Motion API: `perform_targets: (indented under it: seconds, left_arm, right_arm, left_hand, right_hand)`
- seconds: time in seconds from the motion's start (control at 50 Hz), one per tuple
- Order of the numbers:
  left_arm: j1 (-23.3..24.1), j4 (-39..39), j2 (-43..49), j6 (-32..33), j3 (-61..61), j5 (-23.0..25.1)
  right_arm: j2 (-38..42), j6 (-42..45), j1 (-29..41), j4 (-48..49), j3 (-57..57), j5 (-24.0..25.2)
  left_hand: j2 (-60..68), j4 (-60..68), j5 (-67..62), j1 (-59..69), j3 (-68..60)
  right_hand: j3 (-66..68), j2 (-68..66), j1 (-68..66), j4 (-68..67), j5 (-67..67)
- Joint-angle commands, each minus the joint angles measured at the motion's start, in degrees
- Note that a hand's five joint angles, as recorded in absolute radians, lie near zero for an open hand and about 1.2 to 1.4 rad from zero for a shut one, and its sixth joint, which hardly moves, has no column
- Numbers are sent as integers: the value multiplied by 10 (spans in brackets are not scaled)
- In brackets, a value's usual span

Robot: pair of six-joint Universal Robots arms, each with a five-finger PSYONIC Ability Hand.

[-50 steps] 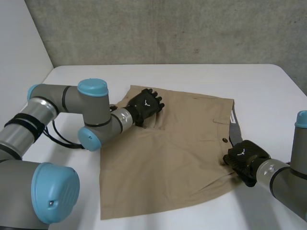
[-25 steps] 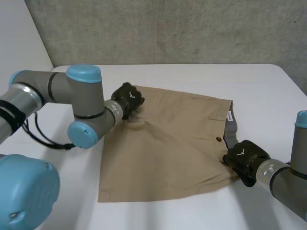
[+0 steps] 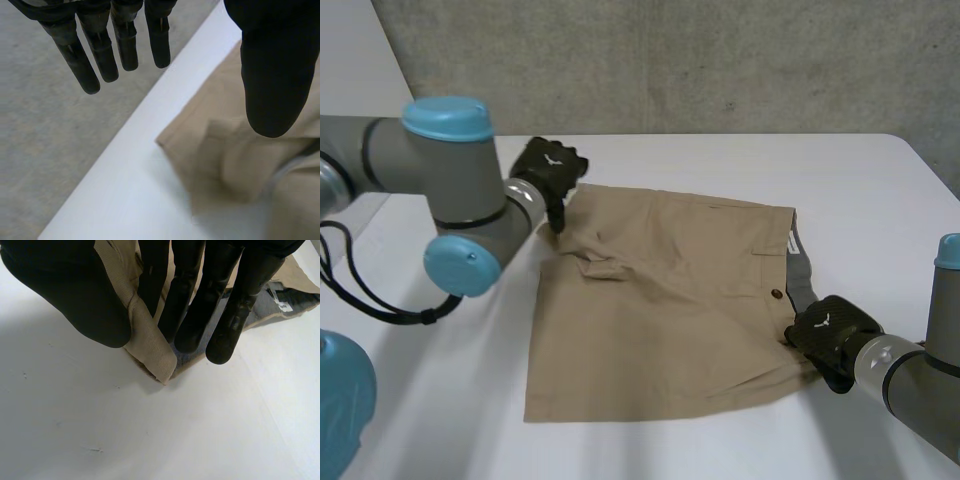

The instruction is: Fold the shorts.

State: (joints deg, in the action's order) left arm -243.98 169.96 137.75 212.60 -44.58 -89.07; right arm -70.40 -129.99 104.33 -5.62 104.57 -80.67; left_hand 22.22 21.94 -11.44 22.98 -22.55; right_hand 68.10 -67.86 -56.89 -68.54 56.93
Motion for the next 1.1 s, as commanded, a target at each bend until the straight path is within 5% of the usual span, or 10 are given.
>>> perform_targets:
  seconds: [0.02, 0.36, 0.5, 0.64, 0.74, 0.88, 1.1]
  left_arm:
    - [-45, 4, 18, 4, -3, 8]
    - [-65, 7, 73, 4, 30, 177]
    - [-68, -5, 119, 10, 86, 205]
    - [-69, -25, 150, 30, 112, 184]
    - [-66, -27, 148, 76, 100, 100]
    - [-58, -23, 112, 93, 24, 4]
    - [-43, -20, 34, -33, -86, -10]
  right_arm:
    - [0, 0, 0, 0, 0, 0]
    - [0, 0, -1, 1, -1, 0]
    - [1, 0, -1, 1, -2, 0]
    - [0, 0, 0, 1, -2, 0]
    - [0, 0, 0, 1, -3, 0]
    - [1, 0, 0, 1, -3, 0]
    - [0, 0, 0, 1, -2, 0]
  left_hand:
    - [11, 14, -19, 4, -8]
    - [18, 21, -26, 10, -15]
    - [73, 76, -81, 66, -70]
    - [377, 380, -385, 370, -374]
    - [573, 576, -581, 565, -570]
    - [578, 581, -586, 570, -575]
    - [489, 492, -497, 482, -486]
  right_hand:
    - [119, -121, -231, -115, 131]
    - [119, -121, -231, -115, 131]
    - [119, -121, -231, -115, 131]
    - [119, -121, -231, -115, 131]
    - [119, -121, -231, -115, 131]
    - [119, -121, -231, -115, 131]
    - [119, -121, -231, -115, 131]
